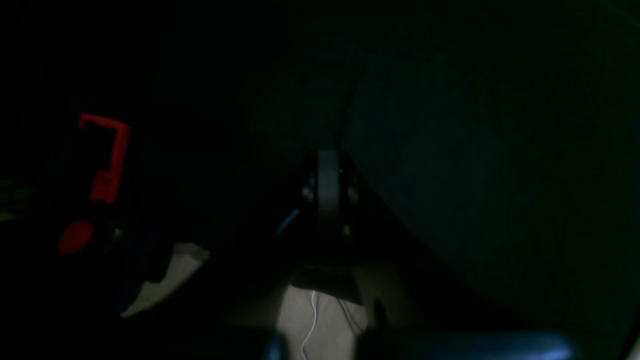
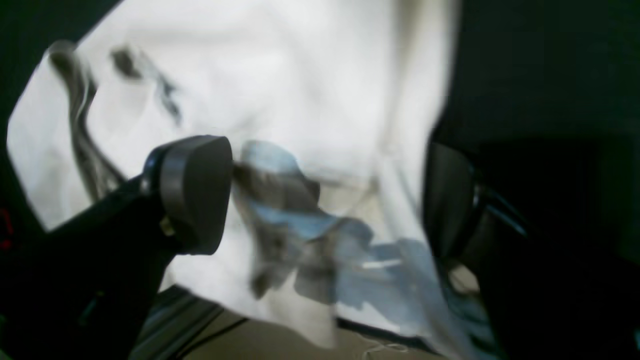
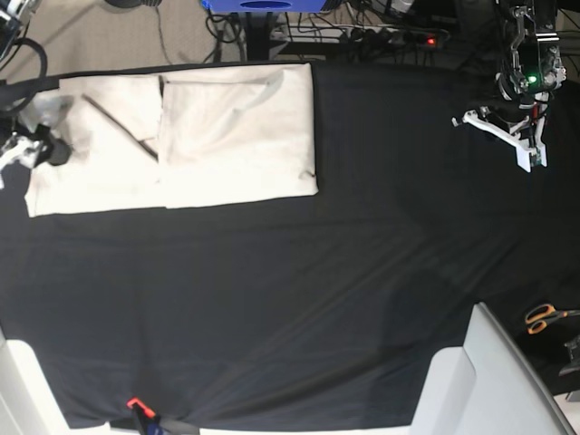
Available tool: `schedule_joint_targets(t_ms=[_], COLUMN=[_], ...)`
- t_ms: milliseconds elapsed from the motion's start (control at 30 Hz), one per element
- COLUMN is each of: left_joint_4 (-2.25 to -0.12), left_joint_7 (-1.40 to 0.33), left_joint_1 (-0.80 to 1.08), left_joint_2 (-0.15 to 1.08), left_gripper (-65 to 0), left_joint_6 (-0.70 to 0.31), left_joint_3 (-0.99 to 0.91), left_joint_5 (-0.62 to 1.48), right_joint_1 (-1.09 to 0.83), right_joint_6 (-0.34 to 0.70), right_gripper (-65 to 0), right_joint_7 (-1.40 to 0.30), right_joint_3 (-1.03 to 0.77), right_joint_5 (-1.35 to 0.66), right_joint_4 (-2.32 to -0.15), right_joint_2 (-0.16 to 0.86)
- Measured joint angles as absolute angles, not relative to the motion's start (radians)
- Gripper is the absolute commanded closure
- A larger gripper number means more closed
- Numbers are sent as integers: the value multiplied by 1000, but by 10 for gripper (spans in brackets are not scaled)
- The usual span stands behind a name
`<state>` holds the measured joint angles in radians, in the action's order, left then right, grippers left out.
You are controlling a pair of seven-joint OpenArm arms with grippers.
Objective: Fold the T-shirt properly
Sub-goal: 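Grasp the cream shirt edge with the right gripper and fold it over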
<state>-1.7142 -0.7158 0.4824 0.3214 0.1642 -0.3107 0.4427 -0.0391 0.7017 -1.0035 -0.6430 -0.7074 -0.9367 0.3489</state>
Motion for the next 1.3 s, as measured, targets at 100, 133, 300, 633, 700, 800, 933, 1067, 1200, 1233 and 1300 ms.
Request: schedule_joint_targets(t_ms=[100, 133, 300, 633, 700, 800, 933, 1067, 1200, 1233, 1300], left_joint_4=[-1714, -1714, -1714, -1714, -1714, -1714, -1713, -1713, -1713, -1713, -1712], left_joint_7=[-715, -716, -716, -716, -716, -716, -716, -716, -716, -716, -719], left_joint_1=[482, 482, 482, 482, 482, 482, 482, 482, 482, 482, 474], left_joint_2=[322, 322, 321, 321, 321, 321, 321, 319, 319, 319, 318], left_gripper=[0, 0, 0, 0, 0, 0, 0, 0, 0, 0, 0], left_joint_6=[164, 164, 164, 164, 164, 164, 164, 164, 164, 164, 165], left_joint_3=[-311, -311, -311, -311, -311, -311, -311, -311, -311, -311, -310], left_joint_5=[442, 443, 443, 443, 443, 443, 443, 443, 443, 443, 443], right_joint_1=[-47, -47, -48, -45, -48, -35, -20, 2, 7, 5, -3], right_joint_6=[705, 705, 700, 699, 698, 699, 696, 696, 624, 590, 536], right_gripper=[-525, -503, -320, -69, 0, -6, -2, -2, -2, -2, -2], right_joint_7=[-1012, -1015, -1026, -1029, -998, -996, -961, -900, -865, -863, -862], right_joint_3=[-602, -589, -511, -500, -490, -486, -482, -482, -421, -392, -327], right_joint_5=[-739, -745, -752, -732, -731, -717, -702, -699, -702, -697, -687], right_joint_4=[-944, -944, -970, -966, -957, -953, -946, -947, -959, -972, -1031], right_joint_2=[348, 350, 334, 324, 331, 344, 390, 462, 505, 507, 507])
